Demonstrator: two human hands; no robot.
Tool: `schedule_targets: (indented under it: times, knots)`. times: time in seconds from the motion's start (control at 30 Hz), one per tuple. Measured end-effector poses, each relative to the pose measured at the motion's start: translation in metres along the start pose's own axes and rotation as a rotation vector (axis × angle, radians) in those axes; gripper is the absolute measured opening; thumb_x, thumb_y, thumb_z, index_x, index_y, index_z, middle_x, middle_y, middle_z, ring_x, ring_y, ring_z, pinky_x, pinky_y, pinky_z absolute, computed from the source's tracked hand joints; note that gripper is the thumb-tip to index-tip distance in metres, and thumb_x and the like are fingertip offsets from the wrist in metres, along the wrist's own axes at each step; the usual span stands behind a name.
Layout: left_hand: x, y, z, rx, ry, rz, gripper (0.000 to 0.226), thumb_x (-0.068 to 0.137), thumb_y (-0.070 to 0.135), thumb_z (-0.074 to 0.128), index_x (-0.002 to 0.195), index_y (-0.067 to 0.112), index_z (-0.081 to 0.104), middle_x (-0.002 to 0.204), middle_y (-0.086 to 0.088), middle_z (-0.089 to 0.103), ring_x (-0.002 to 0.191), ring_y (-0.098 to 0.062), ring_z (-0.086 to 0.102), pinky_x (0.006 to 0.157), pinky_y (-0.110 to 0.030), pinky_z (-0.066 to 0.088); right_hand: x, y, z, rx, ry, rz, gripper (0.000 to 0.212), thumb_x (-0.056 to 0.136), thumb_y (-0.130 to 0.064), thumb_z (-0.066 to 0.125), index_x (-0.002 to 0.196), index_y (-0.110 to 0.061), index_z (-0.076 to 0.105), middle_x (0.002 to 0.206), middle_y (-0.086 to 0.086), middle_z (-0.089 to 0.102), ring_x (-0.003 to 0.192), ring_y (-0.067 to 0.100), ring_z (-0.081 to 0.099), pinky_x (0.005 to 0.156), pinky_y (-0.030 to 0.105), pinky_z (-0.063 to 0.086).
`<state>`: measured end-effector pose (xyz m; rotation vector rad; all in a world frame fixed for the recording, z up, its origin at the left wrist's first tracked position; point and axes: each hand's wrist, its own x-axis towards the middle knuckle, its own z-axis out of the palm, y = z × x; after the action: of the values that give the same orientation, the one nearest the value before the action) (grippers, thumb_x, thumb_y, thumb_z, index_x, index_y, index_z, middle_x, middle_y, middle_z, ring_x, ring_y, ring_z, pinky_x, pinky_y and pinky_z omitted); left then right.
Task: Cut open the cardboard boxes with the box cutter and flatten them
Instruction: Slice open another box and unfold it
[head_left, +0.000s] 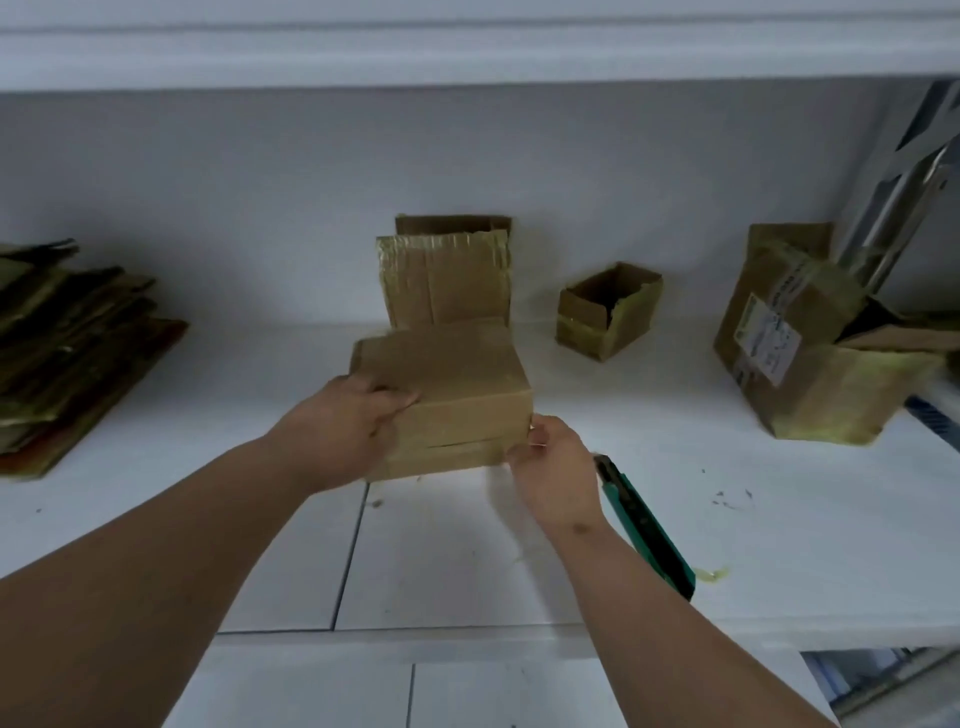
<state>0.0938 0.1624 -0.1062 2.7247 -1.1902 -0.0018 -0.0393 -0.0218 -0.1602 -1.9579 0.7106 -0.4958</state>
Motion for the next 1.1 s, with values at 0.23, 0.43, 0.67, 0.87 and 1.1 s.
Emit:
schedule_targets:
  times: [0.23, 0.43, 0.67, 0.87, 1.1]
  knots:
    - [0.001, 0.002, 0.003, 0.106, 0.004, 0.011, 0.062, 0.093, 0.032, 0.052, 0.15, 0.042, 0.029, 0.148, 0.008, 0.037, 0.127, -0.019, 0.045, 0.101, -0.033, 0.042, 0.007, -0.005, 0.009, 0.171, 0.047, 0.128, 0.023, 0.09, -0.024, 0.061, 0.109, -0.024, 0.049, 0.096, -0.006, 0.058, 0.082, 0.011, 0.057, 0.064, 0.022, 0.041]
    - [0.003, 0.004, 0.001, 0.113, 0.004, 0.029, 0.065, 0.091, 0.029, 0.056, 0.149, 0.041, 0.032, 0.146, 0.007, 0.04, 0.126, -0.018, 0.044, 0.1, -0.029, 0.04, 0.011, -0.006, 0.009, 0.154, 0.097, 0.159, 0.022, 0.092, -0.034, 0.06, 0.096, -0.016, 0.049, 0.094, 0.0, 0.057, 0.073, 0.008, 0.051, 0.06, 0.026, 0.039]
    - [0.001, 0.012, 0.008, 0.142, 0.054, 0.001, 0.075, 0.084, 0.039, 0.068, 0.149, 0.039, 0.03, 0.144, 0.009, 0.038, 0.129, -0.019, 0.033, 0.1, -0.035, 0.045, 0.016, -0.012, 0.002, 0.111, 0.125, 0.21, 0.04, 0.098, -0.051, 0.048, 0.079, -0.016, 0.043, 0.079, -0.003, 0.053, 0.073, 0.017, 0.048, 0.073, 0.033, 0.039]
    - [0.0, 0.015, 0.026, 0.313, 0.164, -0.026, 0.085, 0.075, 0.056, 0.073, 0.144, 0.03, 0.032, 0.137, 0.003, 0.039, 0.123, -0.023, 0.036, 0.095, -0.037, 0.045, 0.019, -0.019, 0.001, 0.093, 0.085, 0.167, 0.044, 0.1, -0.048, 0.045, 0.071, -0.016, 0.037, 0.071, -0.002, 0.046, 0.064, 0.014, 0.04, 0.069, 0.032, 0.036]
    - [0.005, 0.019, 0.014, 0.302, 0.118, 0.05, 0.064, 0.085, 0.045, 0.06, 0.141, 0.028, 0.035, 0.131, 0.004, 0.048, 0.112, -0.021, 0.046, 0.086, -0.034, 0.049, 0.022, -0.017, -0.006, 0.183, 0.12, 0.207, 0.04, 0.099, -0.043, 0.05, 0.076, -0.01, 0.046, 0.072, 0.002, 0.052, 0.067, 0.018, 0.047, 0.059, 0.031, 0.036]
